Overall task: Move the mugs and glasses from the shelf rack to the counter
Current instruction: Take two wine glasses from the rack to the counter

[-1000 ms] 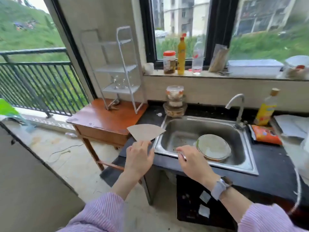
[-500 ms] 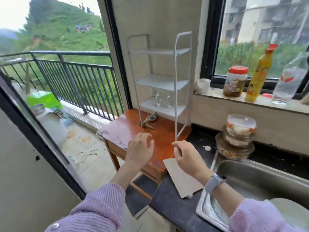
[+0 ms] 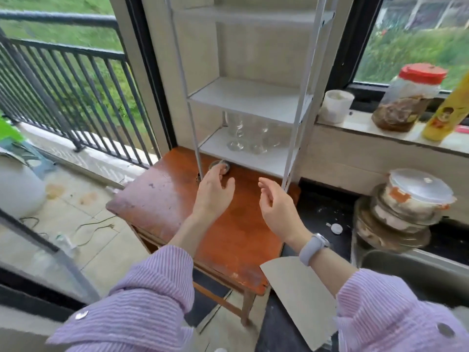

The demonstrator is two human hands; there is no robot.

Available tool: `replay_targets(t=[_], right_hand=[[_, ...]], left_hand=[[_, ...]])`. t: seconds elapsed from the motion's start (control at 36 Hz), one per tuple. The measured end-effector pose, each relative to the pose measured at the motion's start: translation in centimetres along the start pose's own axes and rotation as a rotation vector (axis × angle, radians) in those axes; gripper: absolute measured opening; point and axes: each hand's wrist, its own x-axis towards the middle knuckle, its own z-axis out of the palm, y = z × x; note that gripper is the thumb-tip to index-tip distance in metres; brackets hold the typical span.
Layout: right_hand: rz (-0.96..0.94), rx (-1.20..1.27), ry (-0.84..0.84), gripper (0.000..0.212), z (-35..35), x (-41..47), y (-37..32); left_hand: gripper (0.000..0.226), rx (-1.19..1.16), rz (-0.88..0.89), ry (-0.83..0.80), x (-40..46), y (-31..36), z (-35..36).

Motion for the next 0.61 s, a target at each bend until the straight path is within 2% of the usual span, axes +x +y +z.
replay_targets(t=[0.33,0.5,0.61], right_hand=[[0.224,0.123,0.292,0.046,4.7,13.3,1.8],[0.220,0.093,0.389,0.047,5.5,17.1,3.6],[0.200,0.153,0.393,0.039,5.5,19.0,4.1]], left_hand=[[0.057,-0.081,0.012,-0.134,13.2,-5.3,4.4],[0.055,-0.160,0.038,-0.194,17.6,-5.7,6.9],[0.050,-0.327,-0.018,-0.214,19.0,-5.5,7.8]])
